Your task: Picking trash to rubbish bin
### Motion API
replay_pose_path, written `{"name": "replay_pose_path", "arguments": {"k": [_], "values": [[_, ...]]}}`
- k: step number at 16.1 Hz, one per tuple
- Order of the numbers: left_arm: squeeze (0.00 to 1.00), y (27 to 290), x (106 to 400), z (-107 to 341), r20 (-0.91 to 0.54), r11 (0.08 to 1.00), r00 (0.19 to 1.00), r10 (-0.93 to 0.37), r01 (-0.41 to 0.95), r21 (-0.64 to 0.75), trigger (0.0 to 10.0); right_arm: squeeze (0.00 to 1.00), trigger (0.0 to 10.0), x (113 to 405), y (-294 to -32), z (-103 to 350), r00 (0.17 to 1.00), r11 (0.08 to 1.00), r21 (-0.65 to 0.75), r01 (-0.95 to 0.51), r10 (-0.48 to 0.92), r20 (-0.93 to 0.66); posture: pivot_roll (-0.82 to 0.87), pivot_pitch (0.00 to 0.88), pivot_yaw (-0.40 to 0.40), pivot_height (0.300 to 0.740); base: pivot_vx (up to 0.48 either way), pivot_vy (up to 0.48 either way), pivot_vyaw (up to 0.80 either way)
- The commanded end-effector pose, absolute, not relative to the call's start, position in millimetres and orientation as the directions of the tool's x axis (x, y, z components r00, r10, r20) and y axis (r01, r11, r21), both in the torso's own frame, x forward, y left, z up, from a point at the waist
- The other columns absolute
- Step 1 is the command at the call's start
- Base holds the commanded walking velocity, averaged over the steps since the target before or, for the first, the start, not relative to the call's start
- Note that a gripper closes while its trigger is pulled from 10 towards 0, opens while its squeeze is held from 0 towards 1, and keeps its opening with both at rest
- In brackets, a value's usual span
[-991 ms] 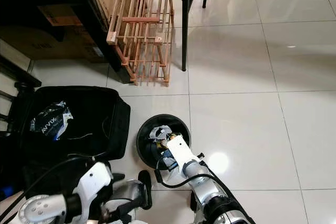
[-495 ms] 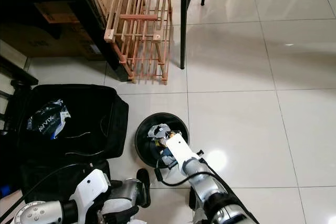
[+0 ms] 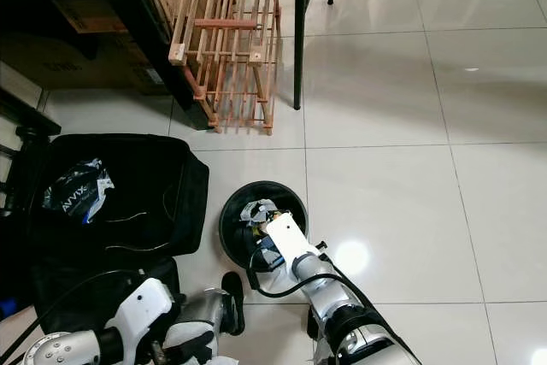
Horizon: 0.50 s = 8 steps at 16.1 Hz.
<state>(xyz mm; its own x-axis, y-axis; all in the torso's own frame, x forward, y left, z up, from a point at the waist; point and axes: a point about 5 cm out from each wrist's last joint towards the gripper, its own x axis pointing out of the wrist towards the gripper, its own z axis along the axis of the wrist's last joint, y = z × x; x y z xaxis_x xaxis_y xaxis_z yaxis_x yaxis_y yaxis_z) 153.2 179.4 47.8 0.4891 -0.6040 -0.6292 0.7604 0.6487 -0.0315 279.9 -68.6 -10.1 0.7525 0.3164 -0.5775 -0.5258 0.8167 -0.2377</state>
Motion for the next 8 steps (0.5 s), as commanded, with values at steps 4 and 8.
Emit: {"name": "replay_pose_path", "arguments": {"k": [4, 8], "values": [[0.00, 185.3, 146.8, 39.4, -0.651, 0.668, 0.493, -0.577, 0.744, -0.028, 10.0, 0.00, 10.0, 271.5, -64.1, -17.1, 0.732, 0.809, -0.217, -0.546, 0.335, -0.593, 0.24, 0.444, 0.052, 0.740, 0.000, 0.000, 0.00], [0.00, 183.5, 151.7, 38.9, -0.622, 0.687, 0.524, -0.582, 0.726, -0.031, 10.0, 0.00, 10.0, 271.1, -61.4, -16.8, 0.733, 0.805, -0.219, -0.551, 0.342, -0.588, 0.24, 0.445, 0.052, 0.740, 0.000, 0.000, 0.00]]}}
